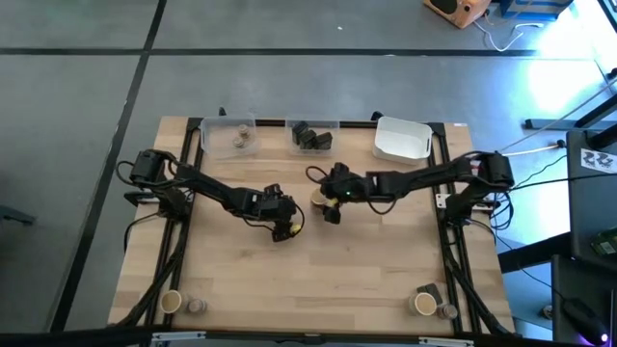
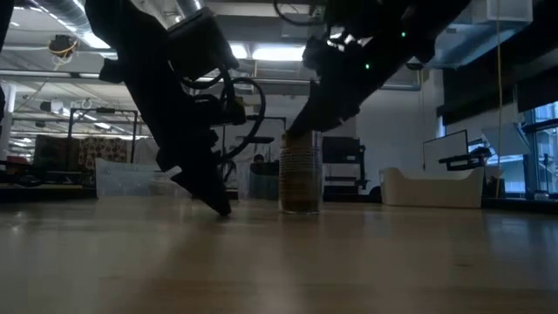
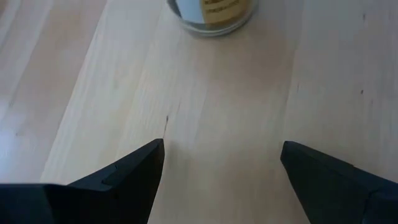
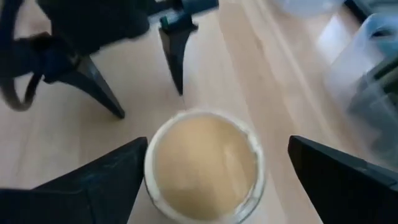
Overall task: Sort spices by type
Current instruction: Put the top left golden seasoning bottle into the right white bin
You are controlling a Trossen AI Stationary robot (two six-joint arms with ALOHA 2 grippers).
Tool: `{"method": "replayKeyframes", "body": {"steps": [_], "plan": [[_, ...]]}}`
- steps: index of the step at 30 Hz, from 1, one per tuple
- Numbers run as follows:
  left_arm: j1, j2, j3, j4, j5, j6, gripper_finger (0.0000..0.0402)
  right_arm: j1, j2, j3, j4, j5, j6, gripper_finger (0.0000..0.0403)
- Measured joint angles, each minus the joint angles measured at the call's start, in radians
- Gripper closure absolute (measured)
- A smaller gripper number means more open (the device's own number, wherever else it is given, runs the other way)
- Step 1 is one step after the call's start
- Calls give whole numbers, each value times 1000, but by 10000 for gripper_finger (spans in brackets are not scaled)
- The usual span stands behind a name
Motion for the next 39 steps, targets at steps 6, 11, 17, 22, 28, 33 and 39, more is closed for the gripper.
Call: {"method": "replayKeyframes", "body": {"steps": [6,11,17,22,28,33,39], "plan": [[0,0,0,5,1,7,89,-2,36,0,8,-80,10,27],[1,2,0,23,3,8,89,-2,38,0,10,-79,2,89],[1,3,0,32,4,7,89,-2,34,0,3,-80,1,124],[1,3,0,33,4,-14,89,-2,-38,-1,-90,-56,-28,124],[1,3,0,48,3,-24,89,-2,-170,-1,-224,75,-64,124],[1,3,0,56,3,-24,89,-8,-295,-2,-376,272,-83,124],[1,3,0,83,2,-20,89,-91,-473,-65,-445,446,-86,124]]}}
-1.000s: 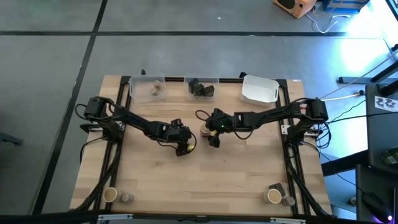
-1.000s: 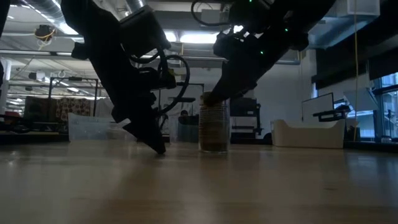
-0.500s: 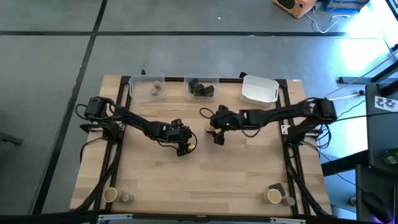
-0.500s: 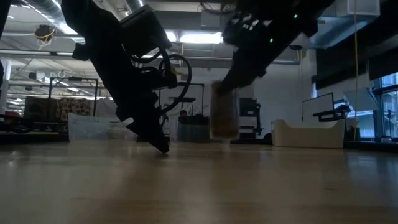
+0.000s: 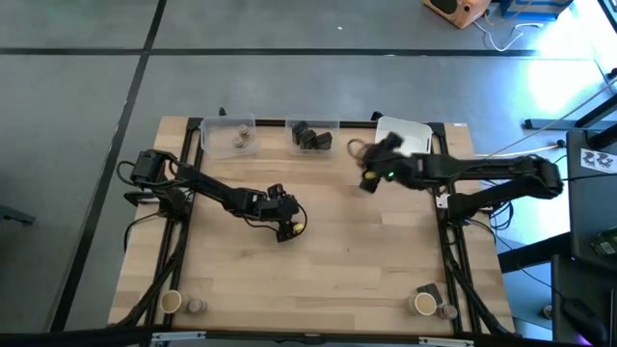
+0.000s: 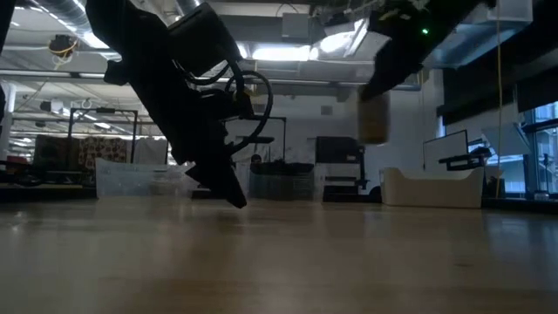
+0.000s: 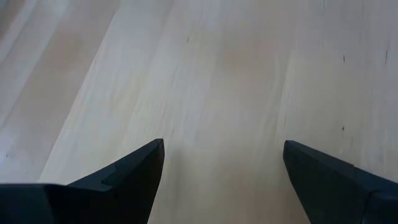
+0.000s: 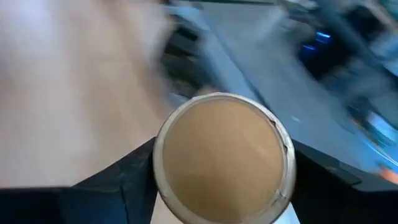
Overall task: Sort spices by type
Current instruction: Put the top left golden seasoning bottle into the right white bin
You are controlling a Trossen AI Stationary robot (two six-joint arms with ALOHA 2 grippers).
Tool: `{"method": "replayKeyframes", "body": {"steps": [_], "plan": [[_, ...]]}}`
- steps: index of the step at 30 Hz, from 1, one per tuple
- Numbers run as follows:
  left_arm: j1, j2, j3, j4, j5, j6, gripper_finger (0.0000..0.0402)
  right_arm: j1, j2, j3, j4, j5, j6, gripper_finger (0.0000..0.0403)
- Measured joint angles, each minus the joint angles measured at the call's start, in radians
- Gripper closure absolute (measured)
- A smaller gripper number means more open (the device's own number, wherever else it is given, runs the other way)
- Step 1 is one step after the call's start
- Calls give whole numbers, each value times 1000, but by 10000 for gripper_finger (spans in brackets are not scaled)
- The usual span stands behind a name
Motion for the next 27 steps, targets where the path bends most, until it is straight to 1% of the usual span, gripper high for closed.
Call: {"method": "replayKeyframes", "body": {"steps": [2,4,7,10,14,19,24,27], "plan": [[0,0,0,-1,0,0,89,-58,-59,-35,-10,40,0,124],[0,0,0,-1,0,0,89,-124,-107,-70,6,57,0,124],[0,0,0,-1,-1,0,89,-236,-152,-123,70,52,-4,124],[0,0,0,-1,-1,0,89,-341,-159,-170,127,32,-18,124],[0,0,0,0,-1,0,89,-466,-139,-221,225,-70,-14,124],[0,0,0,1,-1,0,89,-584,-95,-271,314,-171,33,124],[0,0,0,5,-1,1,89,-648,-26,-303,409,-240,63,124],[0,0,0,12,-1,1,89,-667,26,-303,421,-246,65,124]]}}
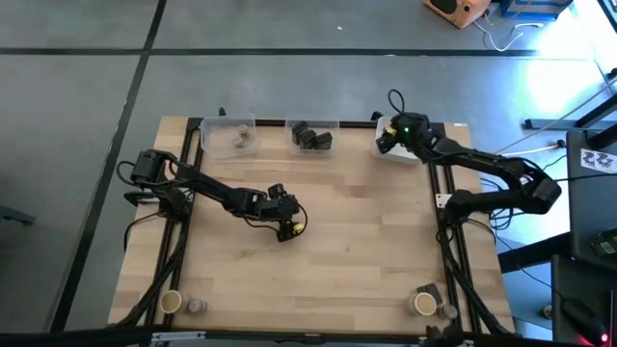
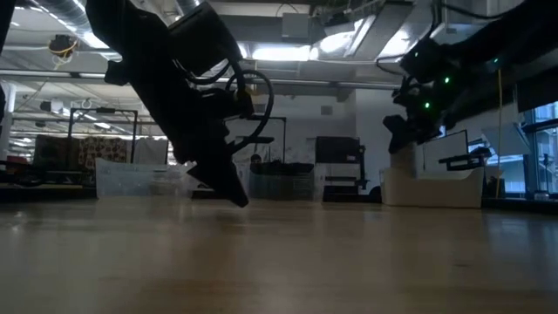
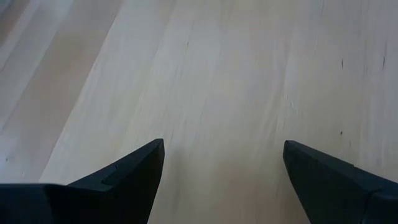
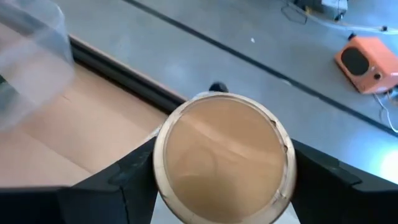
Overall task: Sort spices by type
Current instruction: Put the top left golden seasoning bottle into the right white bin, then put the right gold seasoning bottle into the white bin
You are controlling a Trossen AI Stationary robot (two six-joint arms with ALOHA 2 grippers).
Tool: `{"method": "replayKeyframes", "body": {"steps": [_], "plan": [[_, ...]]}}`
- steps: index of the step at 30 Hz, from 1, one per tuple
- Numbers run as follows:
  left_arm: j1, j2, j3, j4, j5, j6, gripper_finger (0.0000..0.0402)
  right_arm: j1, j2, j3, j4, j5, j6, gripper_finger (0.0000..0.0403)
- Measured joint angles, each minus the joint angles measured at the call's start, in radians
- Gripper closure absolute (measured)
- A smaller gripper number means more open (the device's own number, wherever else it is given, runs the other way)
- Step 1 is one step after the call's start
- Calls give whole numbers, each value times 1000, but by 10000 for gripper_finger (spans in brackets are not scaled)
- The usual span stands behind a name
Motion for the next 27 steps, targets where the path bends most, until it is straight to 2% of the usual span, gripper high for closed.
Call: {"method": "replayKeyframes", "body": {"steps": [12,14,18,20,27], "plan": [[0,0,0,5,0,0,89,-10,140,0,99,-6,32,124],[0,0,0,5,0,0,89,-11,148,1,107,-6,34,105],[0,0,0,5,0,0,89,-10,153,0,89,6,29,31],[0,0,0,5,0,0,89,-10,146,0,89,29,23,15],[0,0,0,4,0,-5,89,23,18,0,1,5,-8,40]]}}
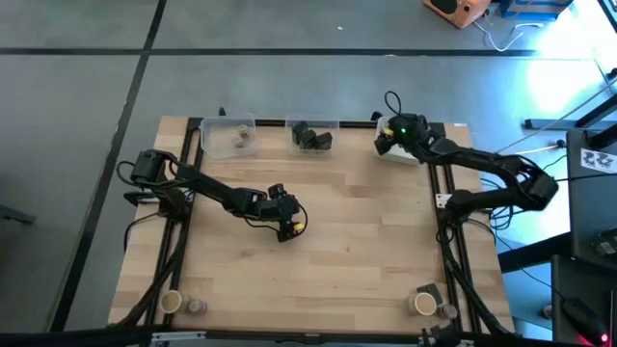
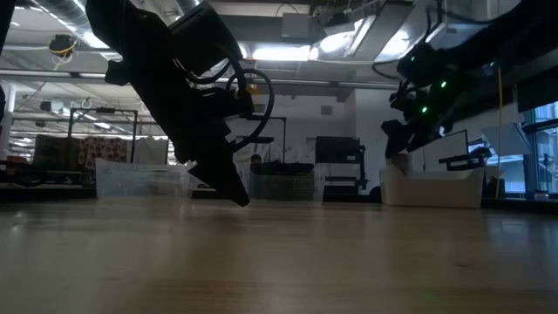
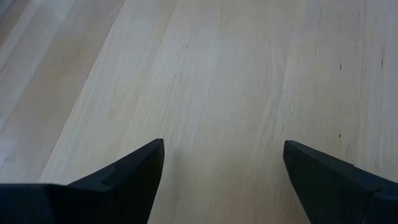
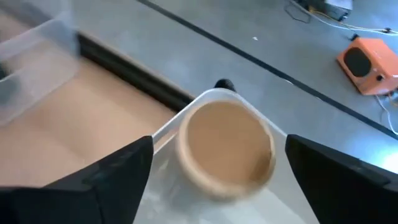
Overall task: Sort spices by type
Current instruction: Put the right gold seasoning bottle into the white bin
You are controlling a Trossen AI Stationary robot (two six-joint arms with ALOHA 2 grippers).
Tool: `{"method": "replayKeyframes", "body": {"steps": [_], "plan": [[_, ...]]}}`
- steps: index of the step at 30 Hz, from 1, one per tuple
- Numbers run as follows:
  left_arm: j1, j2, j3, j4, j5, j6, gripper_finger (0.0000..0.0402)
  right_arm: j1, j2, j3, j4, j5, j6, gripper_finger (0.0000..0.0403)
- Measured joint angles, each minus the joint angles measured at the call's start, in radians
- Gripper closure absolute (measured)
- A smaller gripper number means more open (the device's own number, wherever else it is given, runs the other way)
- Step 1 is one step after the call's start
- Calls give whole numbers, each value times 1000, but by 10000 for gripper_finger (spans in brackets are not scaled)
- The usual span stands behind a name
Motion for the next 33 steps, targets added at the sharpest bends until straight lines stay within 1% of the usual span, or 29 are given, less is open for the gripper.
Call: {"method": "replayKeyframes", "body": {"steps": [4,10,12,16,19,23,27,33], "plan": [[0,0,0,0,0,0,89,55,-135,0,-134,-5,-25,46],[0,0,0,0,0,1,89,188,-335,0,-380,-7,-25,44],[0,0,0,0,0,4,89,240,-390,0,-453,-28,-25,44],[0,0,0,0,0,4,89,341,-464,0,-559,-109,-11,43],[0,0,0,0,0,-1,89,420,-485,0,-618,-136,29,43],[0,0,0,0,1,-38,89,534,-489,16,-645,-133,63,43],[0,0,0,0,2,-74,89,628,-468,67,-702,-94,138,43],[0,0,0,1,1,-85,89,736,-423,154,-809,-104,293,42]]}}
